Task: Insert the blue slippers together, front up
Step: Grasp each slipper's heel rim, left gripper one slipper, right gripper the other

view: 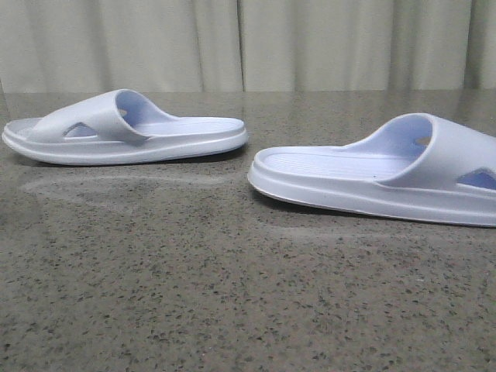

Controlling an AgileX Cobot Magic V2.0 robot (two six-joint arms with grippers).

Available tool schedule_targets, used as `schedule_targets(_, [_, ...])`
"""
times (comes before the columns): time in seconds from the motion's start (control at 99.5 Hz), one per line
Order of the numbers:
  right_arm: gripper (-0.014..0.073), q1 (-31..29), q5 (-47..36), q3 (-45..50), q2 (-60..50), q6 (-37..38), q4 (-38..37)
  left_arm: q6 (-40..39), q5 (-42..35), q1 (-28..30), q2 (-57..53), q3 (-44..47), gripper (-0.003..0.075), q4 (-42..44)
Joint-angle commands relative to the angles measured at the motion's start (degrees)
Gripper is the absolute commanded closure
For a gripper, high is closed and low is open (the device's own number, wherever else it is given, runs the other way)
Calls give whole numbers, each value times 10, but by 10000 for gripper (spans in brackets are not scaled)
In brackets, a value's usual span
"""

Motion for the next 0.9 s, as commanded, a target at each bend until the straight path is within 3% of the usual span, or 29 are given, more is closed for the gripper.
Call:
schedule_targets(0.0, [298,-22,6,-19,11,-43,44,4,-35,-4,-2,-21,274,-14])
schedule_targets(0.312, [309,-112,130,-19,80,-216,232,11,-37,-4,-2,-21,274,-14])
schedule_targets(0.432, [421,-113,149,-19,102,-228,235,11,-37,-4,1,-21,274,-14])
schedule_targets(0.603, [701,-113,147,-19,105,-231,235,13,-37,-4,28,-21,274,-20])
schedule_targets(0.774, [701,-113,142,-19,105,-231,235,19,-35,-4,78,-38,274,-38])
schedule_targets(0.895, [701,-113,139,-19,105,-231,235,76,-31,0,120,-65,276,-100])
